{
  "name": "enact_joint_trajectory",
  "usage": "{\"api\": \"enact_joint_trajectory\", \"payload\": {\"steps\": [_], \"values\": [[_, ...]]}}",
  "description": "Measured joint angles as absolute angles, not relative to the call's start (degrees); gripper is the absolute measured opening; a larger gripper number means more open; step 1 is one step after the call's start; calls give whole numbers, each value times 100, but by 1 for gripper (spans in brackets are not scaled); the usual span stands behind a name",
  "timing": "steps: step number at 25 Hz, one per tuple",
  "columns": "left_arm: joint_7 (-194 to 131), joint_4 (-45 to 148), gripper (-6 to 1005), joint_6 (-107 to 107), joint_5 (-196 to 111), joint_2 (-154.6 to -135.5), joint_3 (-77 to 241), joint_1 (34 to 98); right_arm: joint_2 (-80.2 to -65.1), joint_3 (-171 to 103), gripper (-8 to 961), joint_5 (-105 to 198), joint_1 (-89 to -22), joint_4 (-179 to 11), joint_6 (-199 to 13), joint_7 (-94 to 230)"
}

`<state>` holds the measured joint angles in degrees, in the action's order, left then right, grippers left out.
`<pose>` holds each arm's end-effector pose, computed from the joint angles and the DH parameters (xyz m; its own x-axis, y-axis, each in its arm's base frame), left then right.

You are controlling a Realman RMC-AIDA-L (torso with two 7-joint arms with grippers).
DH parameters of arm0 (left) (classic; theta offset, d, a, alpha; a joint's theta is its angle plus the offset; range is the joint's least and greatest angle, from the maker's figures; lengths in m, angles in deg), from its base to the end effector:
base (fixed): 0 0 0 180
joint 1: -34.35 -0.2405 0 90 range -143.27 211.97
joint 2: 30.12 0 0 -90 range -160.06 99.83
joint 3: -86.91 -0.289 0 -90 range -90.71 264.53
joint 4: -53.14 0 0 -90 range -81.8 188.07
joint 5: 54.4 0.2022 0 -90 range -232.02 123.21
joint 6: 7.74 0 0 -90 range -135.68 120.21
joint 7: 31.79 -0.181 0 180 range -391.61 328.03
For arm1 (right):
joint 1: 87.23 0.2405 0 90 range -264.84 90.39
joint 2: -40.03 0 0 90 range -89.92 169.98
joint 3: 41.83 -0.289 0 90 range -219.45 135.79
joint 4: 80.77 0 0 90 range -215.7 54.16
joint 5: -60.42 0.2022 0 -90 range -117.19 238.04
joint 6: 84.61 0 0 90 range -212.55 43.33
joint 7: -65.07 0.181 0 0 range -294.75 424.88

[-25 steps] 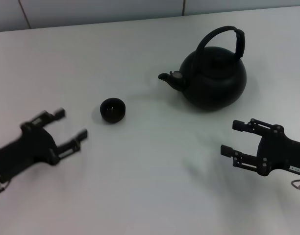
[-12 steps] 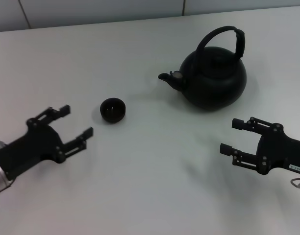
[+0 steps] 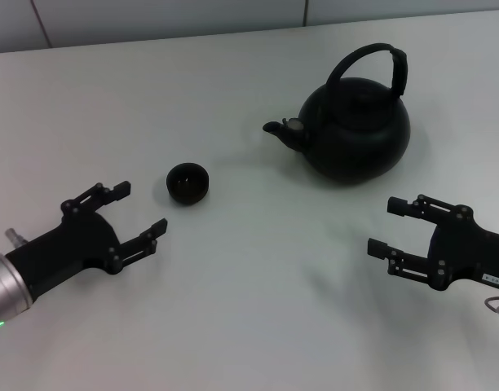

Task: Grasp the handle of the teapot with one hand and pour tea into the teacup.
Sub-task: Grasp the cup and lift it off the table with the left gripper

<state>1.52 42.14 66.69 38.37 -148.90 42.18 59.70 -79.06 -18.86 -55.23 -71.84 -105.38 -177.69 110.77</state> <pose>-0.3192 0.3189 -0.1007 0.8572 0.0823 0.5083 0.3565 -0.8071 -0.4707 0.3517 0.2561 -0.0492 0.7822 -0.1741 -0.5982 -0.4688 -0.7969 -0.3811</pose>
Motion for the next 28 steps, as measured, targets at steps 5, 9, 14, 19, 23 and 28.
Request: {"api": "enact_joint_trajectory", "payload": {"steps": [5,9,14,19,23,28], "values": [[146,4403,796,6400,3824,-14918,4217,6200,-7905,-1884,724,-5524,-7183,-10537,-17773,11077],[141,4637,796,6132,3820,-14921,4228,6445,-7905,-1883,725,-5523,-7171,-10534,-17778,11077],[139,4799,795,5996,3793,-14928,4264,6665,-7905,-1915,725,-5523,-7170,-10542,-17778,11077],[129,4947,795,5679,3778,-14929,4278,6891,-7902,-1916,724,-5523,-7151,-10550,-17761,11077],[-14,5058,795,5491,3755,-14929,4353,7008,-7897,-1918,724,-5523,-7139,-10558,-17757,11077],[-162,5164,795,5336,3723,-14929,4493,7128,-7896,-1930,725,-5522,-7133,-10566,-17759,11077]]}}
